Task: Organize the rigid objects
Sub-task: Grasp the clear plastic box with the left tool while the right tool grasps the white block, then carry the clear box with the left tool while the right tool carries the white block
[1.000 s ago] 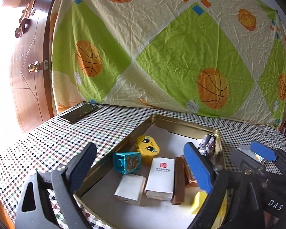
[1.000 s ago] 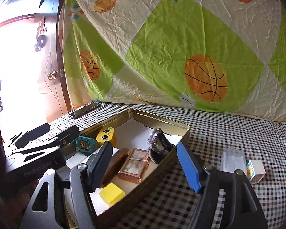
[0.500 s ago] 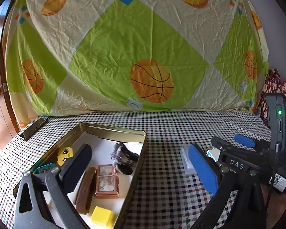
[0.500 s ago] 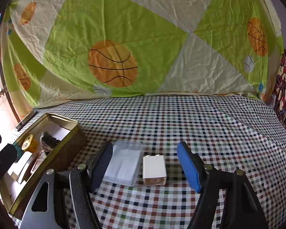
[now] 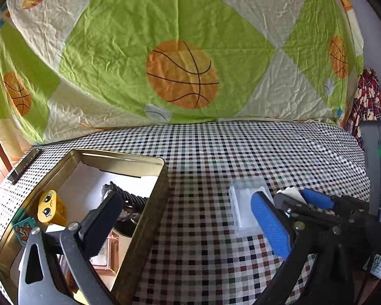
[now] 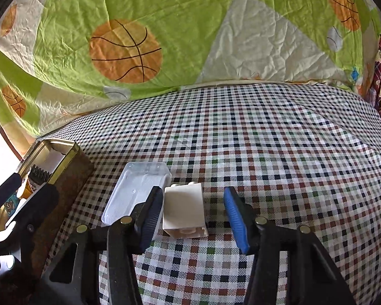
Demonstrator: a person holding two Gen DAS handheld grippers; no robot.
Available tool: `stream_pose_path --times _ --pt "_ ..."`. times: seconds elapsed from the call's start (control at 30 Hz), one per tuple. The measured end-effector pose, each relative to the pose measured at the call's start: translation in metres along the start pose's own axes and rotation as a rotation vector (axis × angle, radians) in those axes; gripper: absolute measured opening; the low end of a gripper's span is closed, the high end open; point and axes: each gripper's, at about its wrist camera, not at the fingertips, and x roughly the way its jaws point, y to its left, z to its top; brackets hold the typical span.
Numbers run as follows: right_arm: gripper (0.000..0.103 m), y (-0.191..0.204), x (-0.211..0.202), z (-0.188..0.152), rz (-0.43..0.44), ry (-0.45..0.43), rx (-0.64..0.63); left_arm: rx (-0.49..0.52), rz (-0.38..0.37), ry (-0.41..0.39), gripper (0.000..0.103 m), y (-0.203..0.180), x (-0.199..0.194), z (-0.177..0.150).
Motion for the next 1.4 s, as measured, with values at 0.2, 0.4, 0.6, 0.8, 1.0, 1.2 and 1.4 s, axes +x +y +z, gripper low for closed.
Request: stream_pose_path --times 0.2,0.4,0.6,0.8,1.0,1.2,1.4 --pt "0.035 -0.007 0.007 -0.001 0.02 0.038 0.044 0.006 -0.014 0.014 0.103 -0.005 0.009 0.0" --pt "0.034 -0.019 -0.009 -0.005 -0.014 -0.018 0.083 0.061 -0.061 0.04 0.102 -0.023 0.015 -0.001" --pt "0.034 -0.035 -0.025 -0.004 -0.108 -0.078 0.098 0.12 -0.109 0.1 0.098 -0.046 0.031 -0.004" --pt "0.034 -0.041 -0.027 -0.004 -0.117 -0.078 0.103 0.127 -0.137 0.189 0.088 -0.057 0.056 -0.003" --pt "0.034 -0.042 -0.021 -0.004 -0.109 -0.057 0.108 0.141 -0.191 0.263 0.052 -0.064 0.072 -0.002" --pt "0.034 -0.041 -0.015 -0.004 -0.085 -0.031 0.102 0.091 -0.217 0.243 0.051 -0.055 0.066 -0.002" --pt "0.034 -0.037 -0.02 -0.004 -0.07 -0.06 0.085 0.072 -0.182 0.161 0.051 -0.045 0.049 -0.001"
